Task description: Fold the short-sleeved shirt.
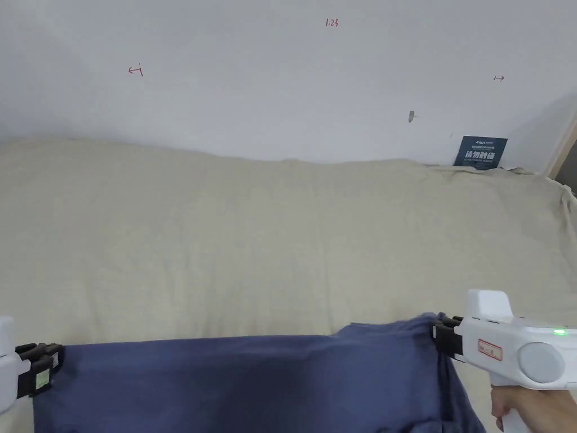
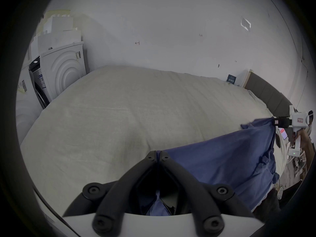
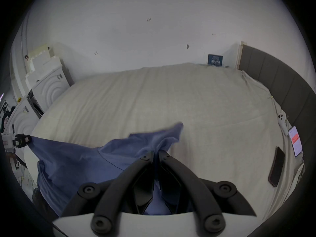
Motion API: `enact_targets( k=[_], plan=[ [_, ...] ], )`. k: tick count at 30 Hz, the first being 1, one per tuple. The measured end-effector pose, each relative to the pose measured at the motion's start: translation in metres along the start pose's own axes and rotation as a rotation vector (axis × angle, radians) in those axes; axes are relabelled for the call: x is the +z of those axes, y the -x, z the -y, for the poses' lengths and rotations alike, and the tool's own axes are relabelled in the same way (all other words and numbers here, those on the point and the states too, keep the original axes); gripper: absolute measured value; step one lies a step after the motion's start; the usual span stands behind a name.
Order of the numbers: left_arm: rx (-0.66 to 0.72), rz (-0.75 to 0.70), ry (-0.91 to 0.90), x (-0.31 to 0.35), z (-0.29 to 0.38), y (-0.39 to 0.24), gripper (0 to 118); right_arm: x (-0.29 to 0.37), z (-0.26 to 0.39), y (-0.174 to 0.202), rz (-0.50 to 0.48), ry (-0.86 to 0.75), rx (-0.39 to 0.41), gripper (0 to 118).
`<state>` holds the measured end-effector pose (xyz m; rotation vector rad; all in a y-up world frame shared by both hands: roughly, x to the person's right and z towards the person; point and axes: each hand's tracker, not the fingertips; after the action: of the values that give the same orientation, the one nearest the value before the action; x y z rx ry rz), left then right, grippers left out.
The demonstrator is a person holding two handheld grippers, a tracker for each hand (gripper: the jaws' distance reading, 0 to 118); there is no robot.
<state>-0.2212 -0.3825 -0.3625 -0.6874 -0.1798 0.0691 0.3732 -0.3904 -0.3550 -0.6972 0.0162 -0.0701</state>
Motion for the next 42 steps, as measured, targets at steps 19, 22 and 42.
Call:
enact_targets(
  k=[19, 22, 42],
  plan=[
    [0.043, 0.067, 0.069, 0.06, 0.095, 0.034, 0, 0.13, 0.139, 0.018, 0.098, 0.051, 0.021, 4],
    [0.04, 0.047, 0.154, 0.057, 0.13, 0.033, 0, 0.12, 0.176, 0.017, 0.125, 0.14, 0.003, 4],
    [0.018, -0.051, 0.26, 0.054, 0.148, 0.003, 7, 0.086, 0.205, 0.046, 0.259, 0.225, 0.084, 11]
  ],
)
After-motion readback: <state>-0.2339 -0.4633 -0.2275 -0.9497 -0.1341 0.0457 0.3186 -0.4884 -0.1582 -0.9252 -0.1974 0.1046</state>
